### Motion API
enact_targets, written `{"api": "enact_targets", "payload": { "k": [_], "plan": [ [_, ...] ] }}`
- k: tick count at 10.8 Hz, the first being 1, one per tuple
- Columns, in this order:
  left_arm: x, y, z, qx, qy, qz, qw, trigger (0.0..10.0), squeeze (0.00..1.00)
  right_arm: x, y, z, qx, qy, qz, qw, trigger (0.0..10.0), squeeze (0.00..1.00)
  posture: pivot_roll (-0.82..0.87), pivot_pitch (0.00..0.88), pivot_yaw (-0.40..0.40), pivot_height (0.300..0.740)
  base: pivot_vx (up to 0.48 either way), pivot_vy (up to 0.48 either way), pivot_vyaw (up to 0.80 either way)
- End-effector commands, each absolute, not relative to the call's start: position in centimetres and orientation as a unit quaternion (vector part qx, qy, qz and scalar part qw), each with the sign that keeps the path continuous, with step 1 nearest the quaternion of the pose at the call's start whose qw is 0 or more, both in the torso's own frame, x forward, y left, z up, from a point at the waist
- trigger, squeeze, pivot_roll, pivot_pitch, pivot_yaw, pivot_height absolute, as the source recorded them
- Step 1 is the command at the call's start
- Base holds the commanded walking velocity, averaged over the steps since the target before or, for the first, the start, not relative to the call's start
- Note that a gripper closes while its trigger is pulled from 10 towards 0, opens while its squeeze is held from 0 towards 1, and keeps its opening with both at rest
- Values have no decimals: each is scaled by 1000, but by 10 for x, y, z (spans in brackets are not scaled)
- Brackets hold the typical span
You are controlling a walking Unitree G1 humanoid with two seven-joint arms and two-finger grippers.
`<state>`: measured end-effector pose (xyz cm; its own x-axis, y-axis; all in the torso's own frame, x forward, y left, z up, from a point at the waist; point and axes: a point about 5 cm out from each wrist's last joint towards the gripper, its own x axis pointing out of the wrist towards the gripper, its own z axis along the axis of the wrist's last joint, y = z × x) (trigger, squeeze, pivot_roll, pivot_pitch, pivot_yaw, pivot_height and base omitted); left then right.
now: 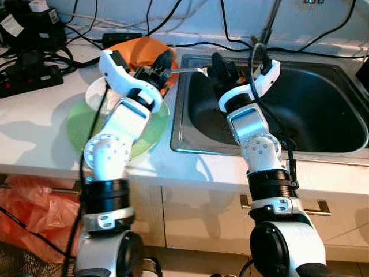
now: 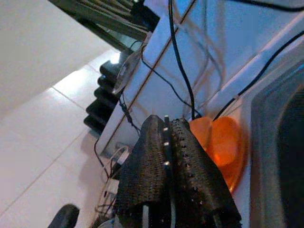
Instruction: Kitchen organization
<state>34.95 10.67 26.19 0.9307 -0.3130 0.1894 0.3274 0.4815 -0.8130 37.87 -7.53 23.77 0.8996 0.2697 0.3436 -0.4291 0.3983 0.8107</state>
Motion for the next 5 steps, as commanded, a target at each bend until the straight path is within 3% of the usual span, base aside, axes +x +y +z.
{"api": "enact_targets", "payload": {
  "k": [1,5],
  "plan": [
    [350,106,259,-461,0,-190,867,10000,1000,381,-64,254,505,-93,216,830,0,0,120,69,29,740,0,0,0],
    [346,121,258,-398,4,-200,895,10000,1000,393,-99,254,445,-126,143,875,0,0,134,61,25,740,0,0,0]
  ]
}}
